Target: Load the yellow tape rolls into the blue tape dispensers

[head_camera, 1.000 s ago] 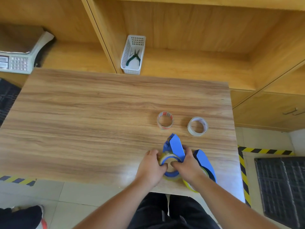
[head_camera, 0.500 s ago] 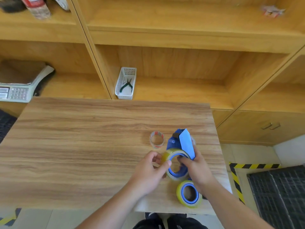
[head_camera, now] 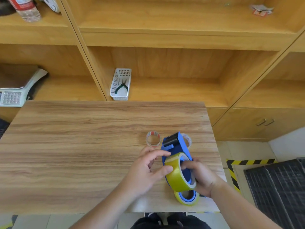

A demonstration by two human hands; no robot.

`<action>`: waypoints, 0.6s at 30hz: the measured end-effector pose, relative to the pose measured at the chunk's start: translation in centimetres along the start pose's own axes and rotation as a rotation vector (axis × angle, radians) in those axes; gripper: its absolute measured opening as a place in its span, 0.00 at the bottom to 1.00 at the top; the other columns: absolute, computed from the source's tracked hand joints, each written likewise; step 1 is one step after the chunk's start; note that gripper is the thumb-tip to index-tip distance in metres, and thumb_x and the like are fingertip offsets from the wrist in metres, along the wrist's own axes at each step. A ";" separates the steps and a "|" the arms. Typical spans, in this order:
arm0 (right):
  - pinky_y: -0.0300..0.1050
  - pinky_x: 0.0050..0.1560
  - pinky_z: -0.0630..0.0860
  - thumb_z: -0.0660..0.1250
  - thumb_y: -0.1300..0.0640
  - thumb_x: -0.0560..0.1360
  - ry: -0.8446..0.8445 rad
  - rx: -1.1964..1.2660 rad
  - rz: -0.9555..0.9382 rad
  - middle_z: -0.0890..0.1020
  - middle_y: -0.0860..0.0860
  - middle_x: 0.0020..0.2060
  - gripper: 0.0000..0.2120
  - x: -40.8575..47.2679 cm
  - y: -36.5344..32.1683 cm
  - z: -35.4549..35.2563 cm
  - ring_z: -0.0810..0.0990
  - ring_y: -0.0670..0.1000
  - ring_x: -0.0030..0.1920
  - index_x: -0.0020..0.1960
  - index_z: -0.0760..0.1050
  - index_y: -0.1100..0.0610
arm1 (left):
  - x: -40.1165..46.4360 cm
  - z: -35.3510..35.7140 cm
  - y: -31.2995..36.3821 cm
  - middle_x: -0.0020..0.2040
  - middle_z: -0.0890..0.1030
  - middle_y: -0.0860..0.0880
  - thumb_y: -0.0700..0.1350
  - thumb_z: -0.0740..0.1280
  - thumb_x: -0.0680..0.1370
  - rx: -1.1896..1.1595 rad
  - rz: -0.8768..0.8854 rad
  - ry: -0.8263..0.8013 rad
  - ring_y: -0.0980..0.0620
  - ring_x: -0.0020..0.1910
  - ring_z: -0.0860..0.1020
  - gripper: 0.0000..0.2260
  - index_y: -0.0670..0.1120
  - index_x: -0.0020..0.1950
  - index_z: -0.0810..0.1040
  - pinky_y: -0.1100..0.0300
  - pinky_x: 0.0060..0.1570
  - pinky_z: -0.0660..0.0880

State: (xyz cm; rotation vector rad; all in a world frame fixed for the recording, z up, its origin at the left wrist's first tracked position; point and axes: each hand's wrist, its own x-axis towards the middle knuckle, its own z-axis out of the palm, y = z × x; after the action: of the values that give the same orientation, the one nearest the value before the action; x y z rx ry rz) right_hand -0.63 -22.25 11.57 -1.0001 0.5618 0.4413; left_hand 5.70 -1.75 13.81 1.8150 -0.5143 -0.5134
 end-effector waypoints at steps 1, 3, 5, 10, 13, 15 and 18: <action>0.52 0.45 0.78 0.67 0.67 0.65 -0.030 -0.011 0.014 0.82 0.66 0.45 0.24 -0.1 0.0 0.1 0.81 0.62 0.42 0.60 0.76 0.73 | 0.1 -0.3 0.3 0.48 0.71 0.58 0.51 0.79 0.73 -0.003 0.021 -0.031 0.66 0.39 0.72 0.15 0.55 0.59 0.84 0.74 0.45 0.67; 0.51 0.43 0.80 0.67 0.66 0.65 -0.068 -0.027 0.032 0.83 0.66 0.45 0.24 -0.2 0.1 0.3 0.83 0.61 0.41 0.60 0.78 0.72 | 0.3 -0.9 0.5 0.46 0.70 0.55 0.43 0.79 0.72 -0.008 0.025 -0.081 0.68 0.40 0.73 0.14 0.49 0.57 0.85 0.76 0.46 0.67; 0.49 0.41 0.80 0.66 0.67 0.65 -0.092 -0.035 0.047 0.83 0.65 0.45 0.25 -0.4 0.2 0.3 0.83 0.60 0.40 0.61 0.77 0.71 | 0.5 -1.4 0.3 0.45 0.71 0.57 0.49 0.80 0.72 0.025 0.043 -0.100 0.65 0.38 0.73 0.12 0.52 0.55 0.86 0.74 0.43 0.67; 0.46 0.37 0.78 0.65 0.66 0.66 -0.128 -0.046 0.112 0.81 0.62 0.42 0.22 -0.4 0.6 0.7 0.81 0.57 0.37 0.59 0.77 0.74 | 0.2 -2.0 -0.1 0.46 0.79 0.60 0.56 0.71 0.76 0.173 0.152 -0.076 0.62 0.35 0.71 0.10 0.56 0.54 0.86 0.70 0.38 0.66; 0.43 0.34 0.77 0.63 0.67 0.68 -0.158 -0.037 0.136 0.83 0.59 0.35 0.12 -0.7 0.7 1.0 0.82 0.54 0.33 0.47 0.83 0.68 | -0.1 -2.4 0.7 0.44 0.80 0.59 0.50 0.69 0.78 0.376 0.271 -0.110 0.67 0.39 0.73 0.06 0.52 0.50 0.85 0.73 0.41 0.65; 0.40 0.29 0.76 0.60 0.70 0.72 -0.175 -0.025 0.151 0.83 0.56 0.30 0.13 -0.6 0.9 1.0 0.81 0.52 0.28 0.39 0.83 0.64 | -0.2 -2.6 0.9 0.42 0.78 0.64 0.49 0.68 0.78 0.500 0.281 -0.114 0.67 0.38 0.71 0.04 0.53 0.47 0.83 0.70 0.40 0.64; 0.41 0.30 0.78 0.62 0.70 0.70 -0.153 -0.038 0.148 0.83 0.56 0.32 0.10 -0.7 1.0 1.5 0.82 0.52 0.30 0.42 0.82 0.64 | -0.1 -3.0 1.0 0.38 0.74 0.70 0.52 0.67 0.78 0.514 0.224 -0.130 0.63 0.34 0.70 0.05 0.54 0.45 0.82 0.71 0.36 0.62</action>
State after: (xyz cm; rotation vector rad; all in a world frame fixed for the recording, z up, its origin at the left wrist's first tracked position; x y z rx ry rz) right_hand -1.36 -20.55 11.96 -0.9547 0.4926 0.6568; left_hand 7.26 0.38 15.65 2.1788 -0.9970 -0.3649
